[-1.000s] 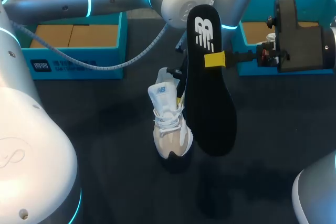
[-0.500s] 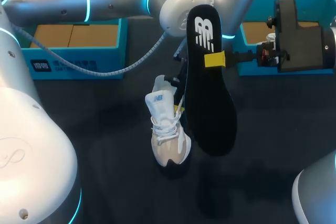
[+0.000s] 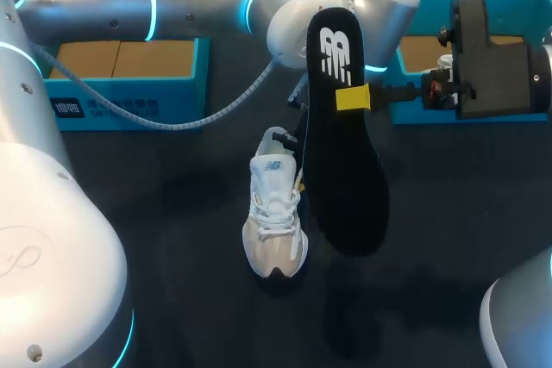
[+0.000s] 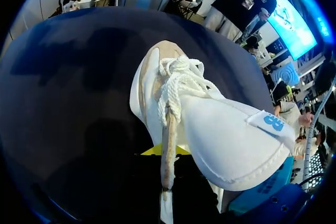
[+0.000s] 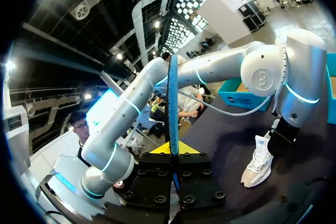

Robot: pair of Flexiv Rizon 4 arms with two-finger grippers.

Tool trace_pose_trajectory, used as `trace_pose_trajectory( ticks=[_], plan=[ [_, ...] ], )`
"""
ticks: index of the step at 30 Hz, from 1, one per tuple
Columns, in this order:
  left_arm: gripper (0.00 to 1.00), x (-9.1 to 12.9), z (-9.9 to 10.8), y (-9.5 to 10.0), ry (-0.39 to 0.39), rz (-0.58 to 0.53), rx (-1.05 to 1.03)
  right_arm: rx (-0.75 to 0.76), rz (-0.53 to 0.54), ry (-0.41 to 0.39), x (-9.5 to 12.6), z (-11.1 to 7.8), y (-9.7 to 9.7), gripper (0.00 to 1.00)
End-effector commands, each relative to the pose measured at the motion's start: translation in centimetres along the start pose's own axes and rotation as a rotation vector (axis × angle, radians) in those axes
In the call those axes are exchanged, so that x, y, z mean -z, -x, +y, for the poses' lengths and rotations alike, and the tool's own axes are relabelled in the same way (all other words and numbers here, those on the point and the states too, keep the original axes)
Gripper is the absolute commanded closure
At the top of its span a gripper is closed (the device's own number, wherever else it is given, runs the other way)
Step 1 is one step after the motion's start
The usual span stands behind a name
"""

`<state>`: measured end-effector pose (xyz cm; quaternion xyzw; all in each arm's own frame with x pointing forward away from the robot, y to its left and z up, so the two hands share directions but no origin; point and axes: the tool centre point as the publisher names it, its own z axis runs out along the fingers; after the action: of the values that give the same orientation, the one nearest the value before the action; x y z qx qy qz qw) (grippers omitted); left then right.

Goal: Take the shoe out of the shoebox, open the shoe tongue, remove and reinsert the insole, then place the shoe into the shoebox

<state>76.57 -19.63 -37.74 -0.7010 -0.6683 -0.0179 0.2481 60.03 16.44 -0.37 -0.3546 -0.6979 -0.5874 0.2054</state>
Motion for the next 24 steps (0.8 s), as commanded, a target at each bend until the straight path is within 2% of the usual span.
trace_pose_trajectory(
  ticks=[1,2,4,13,24],
  plan=[
    [0.68,-0.1,0.2,0.5,-0.009,0.006,-0.006,-0.001,-0.012,0.012,-0.4,-0.4,-0.9,1.0],
    [0.54,-0.1,0.1,0.5,-0.01,0.004,-0.008,-0.001,-0.012,0.012,-0.4,-0.4,-0.9,1.0],
    [0.02,0.1,0.0,0.5,-0.011,0.002,-0.01,-0.001,-0.012,0.012,-0.4,-0.4,-0.9,1.0],
    [0.0,1.7,-0.2,-0.1,-0.011,-0.055,-0.029,-0.001,-0.012,0.012,-0.4,-0.4,-0.9,1.0],
    [0.0,5.2,-0.3,-0.8,0.018,-0.175,-0.054,-0.001,-0.012,0.012,-0.4,-0.4,-0.9,1.0]
  ],
)
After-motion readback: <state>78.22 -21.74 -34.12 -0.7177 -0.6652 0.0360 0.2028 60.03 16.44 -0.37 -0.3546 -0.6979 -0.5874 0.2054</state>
